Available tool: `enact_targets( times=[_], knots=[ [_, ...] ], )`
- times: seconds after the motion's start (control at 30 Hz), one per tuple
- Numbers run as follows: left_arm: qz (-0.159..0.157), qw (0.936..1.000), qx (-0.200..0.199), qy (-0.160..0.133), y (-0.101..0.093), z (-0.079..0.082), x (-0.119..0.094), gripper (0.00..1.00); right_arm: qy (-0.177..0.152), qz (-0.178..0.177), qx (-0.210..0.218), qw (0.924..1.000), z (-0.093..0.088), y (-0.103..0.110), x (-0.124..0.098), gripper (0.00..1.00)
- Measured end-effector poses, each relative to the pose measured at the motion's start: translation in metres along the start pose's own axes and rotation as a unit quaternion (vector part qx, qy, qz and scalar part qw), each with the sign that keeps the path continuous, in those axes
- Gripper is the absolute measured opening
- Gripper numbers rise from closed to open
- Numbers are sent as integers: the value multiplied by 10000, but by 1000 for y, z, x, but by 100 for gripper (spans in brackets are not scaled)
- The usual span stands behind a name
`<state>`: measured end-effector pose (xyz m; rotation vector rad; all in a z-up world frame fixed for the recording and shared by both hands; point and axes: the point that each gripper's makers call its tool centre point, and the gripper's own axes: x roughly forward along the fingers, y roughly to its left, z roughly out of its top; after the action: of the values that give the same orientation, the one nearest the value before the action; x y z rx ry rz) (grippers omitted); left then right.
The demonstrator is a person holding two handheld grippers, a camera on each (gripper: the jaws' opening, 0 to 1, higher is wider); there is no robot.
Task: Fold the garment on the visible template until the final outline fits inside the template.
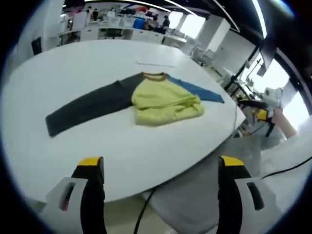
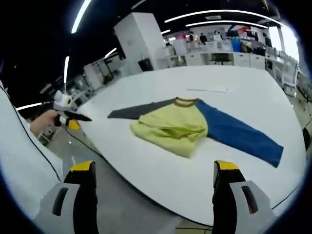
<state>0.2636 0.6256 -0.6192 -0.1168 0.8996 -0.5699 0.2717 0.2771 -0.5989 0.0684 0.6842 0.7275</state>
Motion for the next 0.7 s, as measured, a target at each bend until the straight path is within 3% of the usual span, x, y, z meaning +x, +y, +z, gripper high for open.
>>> enact_targets(
  times=[0.7],
  knots=[
    [-14, 10000, 60, 13, -2, -1, 3, 100, -22, -59, 64, 10000, -1, -6, -5, 100]
  ],
)
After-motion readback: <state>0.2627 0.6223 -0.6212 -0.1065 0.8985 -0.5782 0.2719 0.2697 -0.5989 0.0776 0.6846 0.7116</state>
